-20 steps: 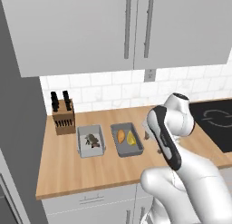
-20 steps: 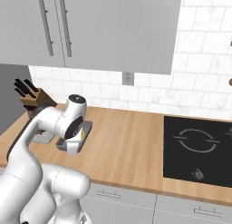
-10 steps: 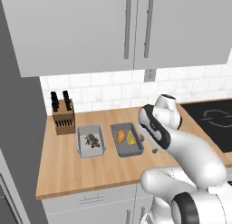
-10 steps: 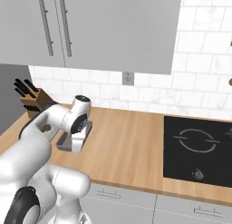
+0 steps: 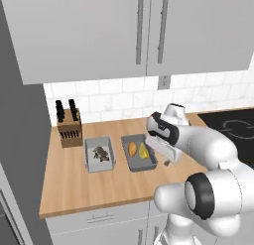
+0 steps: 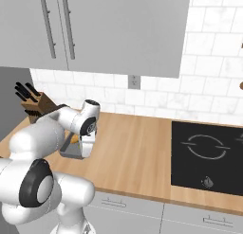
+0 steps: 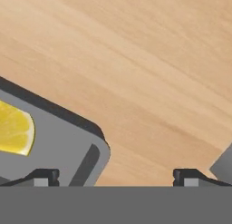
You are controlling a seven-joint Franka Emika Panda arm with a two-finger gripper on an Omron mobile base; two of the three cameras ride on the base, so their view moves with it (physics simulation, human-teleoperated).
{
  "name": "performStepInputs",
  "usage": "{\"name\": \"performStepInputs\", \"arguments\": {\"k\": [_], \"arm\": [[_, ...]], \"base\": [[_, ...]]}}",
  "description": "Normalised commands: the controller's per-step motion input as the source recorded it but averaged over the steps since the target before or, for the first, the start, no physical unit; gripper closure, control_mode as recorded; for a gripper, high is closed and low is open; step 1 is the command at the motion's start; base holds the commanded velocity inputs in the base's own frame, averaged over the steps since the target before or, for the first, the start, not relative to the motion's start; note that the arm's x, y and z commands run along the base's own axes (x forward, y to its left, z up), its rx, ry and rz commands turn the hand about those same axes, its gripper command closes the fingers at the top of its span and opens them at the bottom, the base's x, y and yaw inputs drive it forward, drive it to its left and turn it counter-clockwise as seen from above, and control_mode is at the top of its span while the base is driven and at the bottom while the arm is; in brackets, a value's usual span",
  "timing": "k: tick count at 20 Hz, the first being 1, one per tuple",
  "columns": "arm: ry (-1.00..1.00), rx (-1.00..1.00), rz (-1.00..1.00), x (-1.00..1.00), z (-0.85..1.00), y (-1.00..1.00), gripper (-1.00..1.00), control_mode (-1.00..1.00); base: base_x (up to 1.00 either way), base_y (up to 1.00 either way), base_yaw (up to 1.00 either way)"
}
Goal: Take the meat container that has the fish and place it on the second highest rack of the freezer. Then take the vegetable container that has the potato and lemon wedge and place it on the highest rack of the freezer.
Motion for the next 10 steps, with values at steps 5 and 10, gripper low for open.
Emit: {"name": "performStepInputs", "arguments": {"k": [5,10], "arm": [[-0.11,0.0,0.0,0.0,-0.27,0.18,-1.0,-1.0],[-0.03,0.0,-0.02,0.0,-0.23,0.2,-1.0,-1.0]], "base": [[0.0,0.0,0.0],[0.0,0.0,0.0]]}}
